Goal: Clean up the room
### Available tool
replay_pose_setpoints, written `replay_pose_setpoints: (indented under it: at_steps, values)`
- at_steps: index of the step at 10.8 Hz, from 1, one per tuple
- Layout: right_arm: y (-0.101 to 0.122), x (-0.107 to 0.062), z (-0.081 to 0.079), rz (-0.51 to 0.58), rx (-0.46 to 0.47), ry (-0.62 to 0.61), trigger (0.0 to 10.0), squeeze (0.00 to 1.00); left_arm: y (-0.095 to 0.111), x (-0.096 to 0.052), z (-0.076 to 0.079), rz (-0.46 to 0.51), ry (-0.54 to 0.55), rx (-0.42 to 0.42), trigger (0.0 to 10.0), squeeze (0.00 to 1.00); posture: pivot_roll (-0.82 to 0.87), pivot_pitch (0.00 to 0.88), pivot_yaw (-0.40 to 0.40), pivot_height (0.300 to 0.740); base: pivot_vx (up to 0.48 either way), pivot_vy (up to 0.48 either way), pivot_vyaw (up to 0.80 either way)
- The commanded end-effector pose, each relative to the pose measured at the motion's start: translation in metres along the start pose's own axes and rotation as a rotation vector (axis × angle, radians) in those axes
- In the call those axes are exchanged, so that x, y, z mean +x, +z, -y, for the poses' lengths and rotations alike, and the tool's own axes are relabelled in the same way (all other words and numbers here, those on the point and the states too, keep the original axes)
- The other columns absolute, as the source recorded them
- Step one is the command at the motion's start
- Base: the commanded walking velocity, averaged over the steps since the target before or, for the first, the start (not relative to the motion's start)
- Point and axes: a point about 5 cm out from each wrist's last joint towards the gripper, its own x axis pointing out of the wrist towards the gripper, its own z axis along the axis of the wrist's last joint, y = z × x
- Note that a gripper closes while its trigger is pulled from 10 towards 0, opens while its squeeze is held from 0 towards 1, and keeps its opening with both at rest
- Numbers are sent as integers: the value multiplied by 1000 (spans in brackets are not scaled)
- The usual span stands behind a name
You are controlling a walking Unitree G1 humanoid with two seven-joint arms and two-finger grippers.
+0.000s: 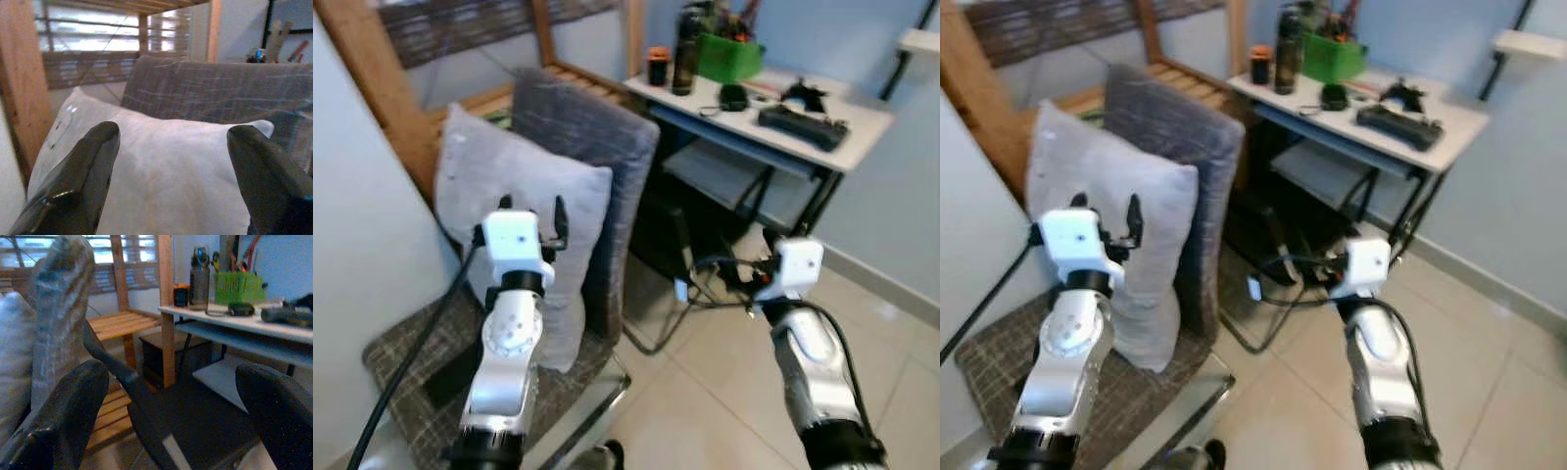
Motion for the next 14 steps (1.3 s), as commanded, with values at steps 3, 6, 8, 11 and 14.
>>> replay_pose_setpoints:
  at_steps: [3,6,8,11,14]
  values:
    - [-1,5,1,-35,-45,-13,10000,0,3,3,-4,12,6,-31,10000,0,63,0,30,740,0,0,231]
    - [0,6,4,-32,-82,-51,10000,0,3,3,1,7,-21,-60,10000,0,54,0,28,740,0,0,0]
    - [0,6,4,-32,-82,-51,10000,0,3,3,1,7,-21,-60,10000,0,54,0,28,740,0,0,0]
    - [0,6,4,-32,-82,-51,10000,0,3,3,1,7,-21,-60,10000,0,54,0,28,740,0,0,0]
    - [0,6,4,-32,-82,-51,10000,0,3,3,1,7,-21,-60,10000,0,54,0,28,740,0,0,0]
